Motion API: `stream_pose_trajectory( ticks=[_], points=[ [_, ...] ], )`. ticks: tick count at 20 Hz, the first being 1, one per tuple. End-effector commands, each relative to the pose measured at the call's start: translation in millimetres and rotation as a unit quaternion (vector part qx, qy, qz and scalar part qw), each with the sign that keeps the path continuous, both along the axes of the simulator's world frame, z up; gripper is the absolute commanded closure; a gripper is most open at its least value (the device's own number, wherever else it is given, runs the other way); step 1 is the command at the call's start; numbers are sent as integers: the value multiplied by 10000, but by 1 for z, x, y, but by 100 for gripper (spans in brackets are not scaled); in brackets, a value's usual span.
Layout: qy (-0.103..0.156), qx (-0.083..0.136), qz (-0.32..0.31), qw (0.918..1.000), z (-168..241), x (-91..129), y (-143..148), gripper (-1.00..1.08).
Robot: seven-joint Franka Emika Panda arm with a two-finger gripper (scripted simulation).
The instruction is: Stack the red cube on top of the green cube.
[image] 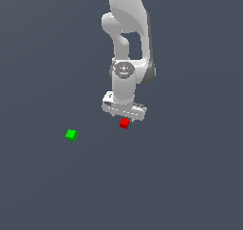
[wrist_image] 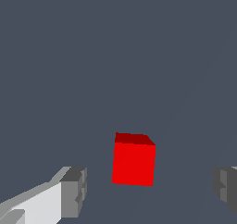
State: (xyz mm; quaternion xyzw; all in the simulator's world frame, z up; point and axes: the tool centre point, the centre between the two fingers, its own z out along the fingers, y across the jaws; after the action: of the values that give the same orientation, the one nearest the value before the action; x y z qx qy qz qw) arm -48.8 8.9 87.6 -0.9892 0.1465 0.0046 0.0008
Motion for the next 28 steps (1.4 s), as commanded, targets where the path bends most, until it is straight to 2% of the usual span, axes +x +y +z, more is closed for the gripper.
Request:
stream_pose_trajectory(
  ticks=[1, 16, 28],
  points=[
    [-22, -8, -166, 9999, -7, -5, 3, -92],
    [-41, -16, -368, 9993, -21, -10, 8, -92],
    [-43, -16, -371, 9993, -65, -10, 8, -92]
  ],
)
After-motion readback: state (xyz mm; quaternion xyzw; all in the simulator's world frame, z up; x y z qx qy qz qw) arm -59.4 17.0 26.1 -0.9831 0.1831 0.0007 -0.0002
